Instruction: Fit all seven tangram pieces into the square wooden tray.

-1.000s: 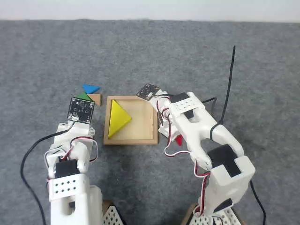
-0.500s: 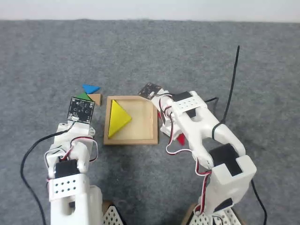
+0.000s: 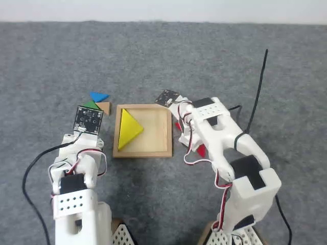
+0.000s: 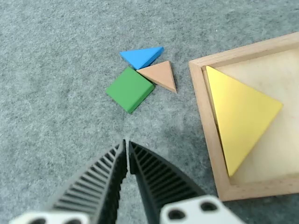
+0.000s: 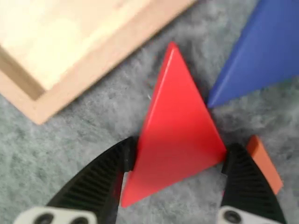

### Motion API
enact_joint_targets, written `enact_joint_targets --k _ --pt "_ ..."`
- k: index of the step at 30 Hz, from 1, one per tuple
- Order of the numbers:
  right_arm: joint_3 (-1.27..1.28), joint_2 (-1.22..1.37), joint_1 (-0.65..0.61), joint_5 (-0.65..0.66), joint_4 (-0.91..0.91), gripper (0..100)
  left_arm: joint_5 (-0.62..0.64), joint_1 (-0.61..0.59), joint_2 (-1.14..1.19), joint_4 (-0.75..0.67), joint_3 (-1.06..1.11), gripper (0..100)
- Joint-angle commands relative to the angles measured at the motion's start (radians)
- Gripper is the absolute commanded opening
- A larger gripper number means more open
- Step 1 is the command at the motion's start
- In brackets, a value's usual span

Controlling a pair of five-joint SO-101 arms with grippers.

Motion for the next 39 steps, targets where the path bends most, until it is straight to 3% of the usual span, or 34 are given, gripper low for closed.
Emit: enact_joint_targets --k 1,6,19,26,32,39 --pt "-0.043 -0.012 0.041 0.015 0.051 28.4 -0.011 0.008 -0.026 -0.017 -0.007 1" --pt "-0.043 -0.024 0.033 0.005 0.076 28.4 -0.011 0.009 -0.026 -0.017 -0.007 1" --pt "-0.144 -0.182 -0.041 -0.396 0.211 28.4 -0.011 0.009 -0.026 -0.017 -0.005 1" --pt "-0.135 -0.110 -0.068 -0.324 0.143 28.4 -0.011 0.009 -0.026 -0.017 -0.005 1" --pt "-0.144 0.035 0.021 -0.322 0.101 28.4 -0.011 0.009 -0.026 -0.017 -0.005 1" --pt "-0.199 0.101 0.008 -0.292 0.137 28.4 -0.011 0.005 -0.026 -0.017 -0.005 1"
